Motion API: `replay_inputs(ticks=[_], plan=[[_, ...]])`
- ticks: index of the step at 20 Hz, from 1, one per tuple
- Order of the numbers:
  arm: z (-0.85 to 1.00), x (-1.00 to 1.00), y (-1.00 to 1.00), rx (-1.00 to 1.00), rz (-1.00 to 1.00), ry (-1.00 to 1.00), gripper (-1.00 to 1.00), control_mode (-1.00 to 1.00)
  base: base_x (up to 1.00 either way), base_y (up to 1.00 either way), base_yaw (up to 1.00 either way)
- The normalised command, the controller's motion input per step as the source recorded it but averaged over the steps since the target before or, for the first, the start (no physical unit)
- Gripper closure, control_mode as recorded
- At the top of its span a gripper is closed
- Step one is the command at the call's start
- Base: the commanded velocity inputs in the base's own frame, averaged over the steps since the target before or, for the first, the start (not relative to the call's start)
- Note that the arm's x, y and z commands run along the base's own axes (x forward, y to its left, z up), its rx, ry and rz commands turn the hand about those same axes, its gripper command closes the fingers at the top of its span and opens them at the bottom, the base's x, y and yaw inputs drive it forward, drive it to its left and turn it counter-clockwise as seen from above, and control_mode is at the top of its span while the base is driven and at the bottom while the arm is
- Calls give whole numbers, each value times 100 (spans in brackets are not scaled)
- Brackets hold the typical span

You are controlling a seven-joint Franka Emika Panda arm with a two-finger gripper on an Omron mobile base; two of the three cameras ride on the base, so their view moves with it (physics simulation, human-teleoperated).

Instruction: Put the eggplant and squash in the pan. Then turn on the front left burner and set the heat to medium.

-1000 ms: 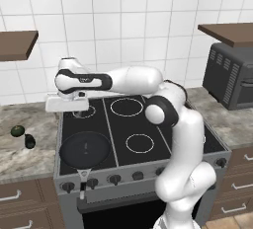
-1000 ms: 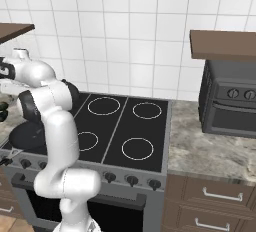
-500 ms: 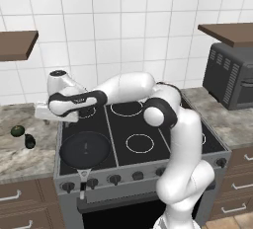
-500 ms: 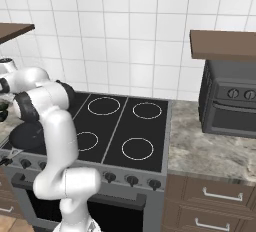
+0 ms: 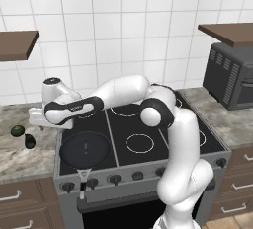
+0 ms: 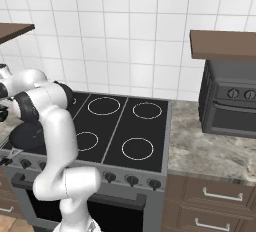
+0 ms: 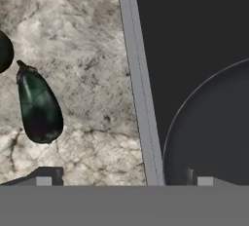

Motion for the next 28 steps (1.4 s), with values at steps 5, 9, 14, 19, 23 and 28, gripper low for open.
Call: replay_inputs(ticks=[5, 9, 14, 19, 23, 28], plan=[[-8, 0, 8, 0, 15, 0, -100, -100, 0, 0, 0], [-12, 0, 12, 0, 24, 0, -100, -100, 0, 0, 0], [0, 0, 23, 0, 28, 0, -100, -100, 0, 0, 0], [-1, 23, 28, -1, 15, 0, -100, -100, 0, 0, 0], [-10, 35, 23, -6, 1, 0, -100, -100, 0, 0, 0], [-5, 23, 13, -6, 0, 0, -100, -100, 0, 0, 0]])
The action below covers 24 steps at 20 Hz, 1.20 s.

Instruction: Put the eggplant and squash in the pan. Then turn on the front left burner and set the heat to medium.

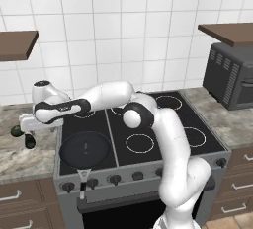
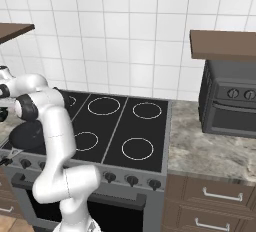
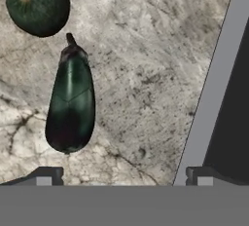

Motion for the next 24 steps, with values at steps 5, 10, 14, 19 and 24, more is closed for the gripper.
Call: replay_inputs(ticks=[5, 10, 14, 19, 24], plan=[[-3, 0, 32, -3, 0, 2, -100, -100, 0, 0, 0], [-12, 1, 24, 0, 0, 0, -100, -100, 0, 0, 0], [-14, 8, 14, 0, 0, 0, -100, -100, 0, 0, 0], [-23, 15, 13, 0, 0, 0, -100, -100, 0, 0, 0], [-23, 4, 11, 0, 0, 0, -100, -100, 0, 0, 0]])
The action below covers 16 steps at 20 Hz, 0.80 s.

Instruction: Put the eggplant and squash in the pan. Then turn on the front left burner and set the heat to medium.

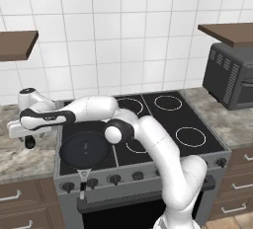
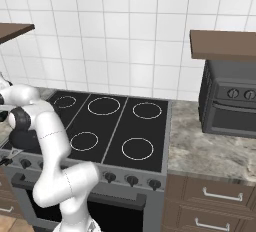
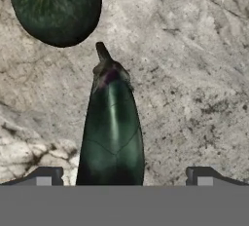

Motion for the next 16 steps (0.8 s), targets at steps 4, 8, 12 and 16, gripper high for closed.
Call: replay_inputs(ticks=[4, 8, 12, 16], plan=[[-28, 0, 1, 0, 0, 2, -100, -100, 0, 0, 0], [-32, 0, 0, 0, 0, 0, -100, -100, 0, 0, 0], [-21, 0, 0, 0, 0, 0, -100, -100, 0, 0, 0], [0, 0, 0, 0, 0, 0, -100, -100, 0, 0, 0]])
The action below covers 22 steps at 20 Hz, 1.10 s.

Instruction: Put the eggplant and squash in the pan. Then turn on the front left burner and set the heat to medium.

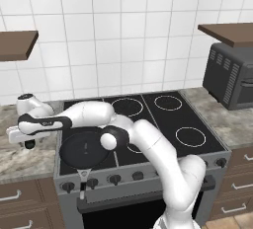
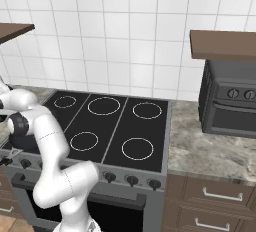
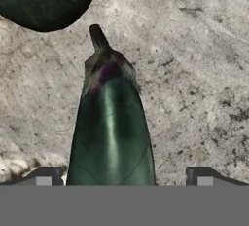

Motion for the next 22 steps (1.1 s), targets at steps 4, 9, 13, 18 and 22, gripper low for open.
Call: replay_inputs(ticks=[4, 9, 13, 18, 22], plan=[[0, 0, 0, 0, 0, 0, 100, -100, 0, 0, 0], [0, 0, 0, 0, 0, 0, 100, -100, 0, 0, 0], [0, -12, -8, 0, 0, 0, 100, -100, 0, 0, 0], [5, -72, -27, 2, 0, -15, 100, -100, 0, 0, 0], [9, -82, -30, 2, 0, -22, 100, -100, 0, 0, 0]])
